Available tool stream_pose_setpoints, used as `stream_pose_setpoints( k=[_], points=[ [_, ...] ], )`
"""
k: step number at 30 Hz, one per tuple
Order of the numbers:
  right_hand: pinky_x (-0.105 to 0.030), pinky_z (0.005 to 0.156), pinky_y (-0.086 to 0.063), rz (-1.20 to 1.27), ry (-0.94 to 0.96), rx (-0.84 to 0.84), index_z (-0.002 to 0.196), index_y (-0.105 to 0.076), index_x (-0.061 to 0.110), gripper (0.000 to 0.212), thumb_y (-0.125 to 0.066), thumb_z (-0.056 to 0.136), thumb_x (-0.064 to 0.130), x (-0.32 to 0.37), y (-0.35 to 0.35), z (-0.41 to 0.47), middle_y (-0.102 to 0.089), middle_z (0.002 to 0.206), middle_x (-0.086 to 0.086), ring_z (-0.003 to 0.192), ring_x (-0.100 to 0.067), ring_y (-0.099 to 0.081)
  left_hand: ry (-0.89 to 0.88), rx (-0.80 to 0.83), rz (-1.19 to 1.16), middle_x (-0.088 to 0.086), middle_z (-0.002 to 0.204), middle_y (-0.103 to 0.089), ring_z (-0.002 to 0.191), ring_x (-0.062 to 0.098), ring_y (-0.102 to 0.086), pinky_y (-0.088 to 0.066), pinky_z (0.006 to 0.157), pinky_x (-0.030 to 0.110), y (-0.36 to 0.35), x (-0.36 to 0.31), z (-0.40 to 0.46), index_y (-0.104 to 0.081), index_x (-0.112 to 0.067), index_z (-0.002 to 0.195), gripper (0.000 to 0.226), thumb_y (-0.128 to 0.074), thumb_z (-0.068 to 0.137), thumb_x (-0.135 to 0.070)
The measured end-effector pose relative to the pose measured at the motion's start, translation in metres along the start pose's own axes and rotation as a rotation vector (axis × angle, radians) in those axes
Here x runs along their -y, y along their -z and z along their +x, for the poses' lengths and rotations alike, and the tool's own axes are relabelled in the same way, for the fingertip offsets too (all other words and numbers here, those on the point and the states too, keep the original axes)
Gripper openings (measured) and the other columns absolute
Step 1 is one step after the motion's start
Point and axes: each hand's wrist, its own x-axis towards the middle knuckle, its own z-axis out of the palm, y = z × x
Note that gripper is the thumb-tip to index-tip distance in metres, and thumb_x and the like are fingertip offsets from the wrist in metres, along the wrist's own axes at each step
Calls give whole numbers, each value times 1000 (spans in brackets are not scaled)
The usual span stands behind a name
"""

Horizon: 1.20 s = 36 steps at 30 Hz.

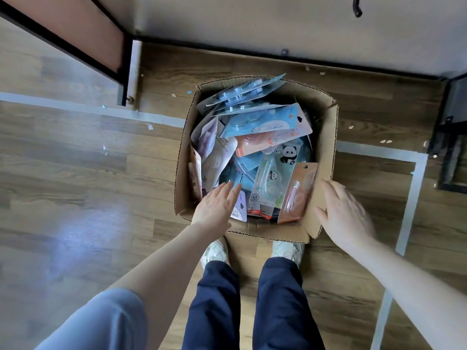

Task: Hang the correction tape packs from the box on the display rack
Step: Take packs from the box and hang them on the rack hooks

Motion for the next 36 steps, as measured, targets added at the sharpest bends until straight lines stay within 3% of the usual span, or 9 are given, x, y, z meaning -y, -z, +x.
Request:
stream_pose_setpoints(
  k=[6,12,19,23,27,30,36],
  points=[
    [-45,98,-42,-65,37,-69,141,-38,4,60,-61,88,23,-6,-5,13,-48,133,-15,121,-33,-46,19,0,29,6,159,-10,147,22,-10,-12,117,30,-7,4,10,4,-16,153,96,-67,88,-28],
    [-41,102,-37,-146,65,-89,144,-30,7,62,-57,91,24,-7,-3,26,-45,131,-13,120,-29,-42,42,-99,32,4,137,-37,128,21,-36,-31,103,28,-17,9,15,-13,-18,150,81,-63,86,-12],
    [-40,106,-33,-188,120,-91,146,-25,6,68,-60,89,22,-1,5,38,-40,134,-12,125,-28,-38,41,-134,141,4,124,-42,115,22,-42,-33,98,27,-15,18,14,-40,-18,130,56,-64,81,-4],
    [-38,112,-26,-220,158,-64,147,-19,4,70,-59,90,17,3,1,52,-31,146,-13,138,-28,-26,13,-113,181,4,122,-43,113,23,-42,-33,94,27,-11,20,15,-52,-16,112,32,-59,83,-4],
    [-37,116,-14,-304,165,-55,149,-13,6,65,-48,93,5,4,-9,69,-29,148,-14,144,-28,-13,15,-127,124,5,119,-46,111,24,-42,-33,93,28,-12,25,17,-59,-16,106,27,-57,83,-2],
    [-36,115,-13,-342,117,-60,148,-14,5,63,-44,92,1,9,-15,79,-34,146,-16,142,-30,-17,21,-146,60,5,117,-46,110,25,-42,-34,91,29,-13,27,18,-62,-16,108,28,-56,85,-2],
    [-35,102,-28,-346,81,-86,130,-37,6,46,-55,88,5,12,-19,88,-52,125,-14,123,-31,-40,46,-181,-20,3,113,-53,105,24,-43,-33,87,28,-17,30,18,-64,-19,108,26,-58,86,-6]
  ],
)
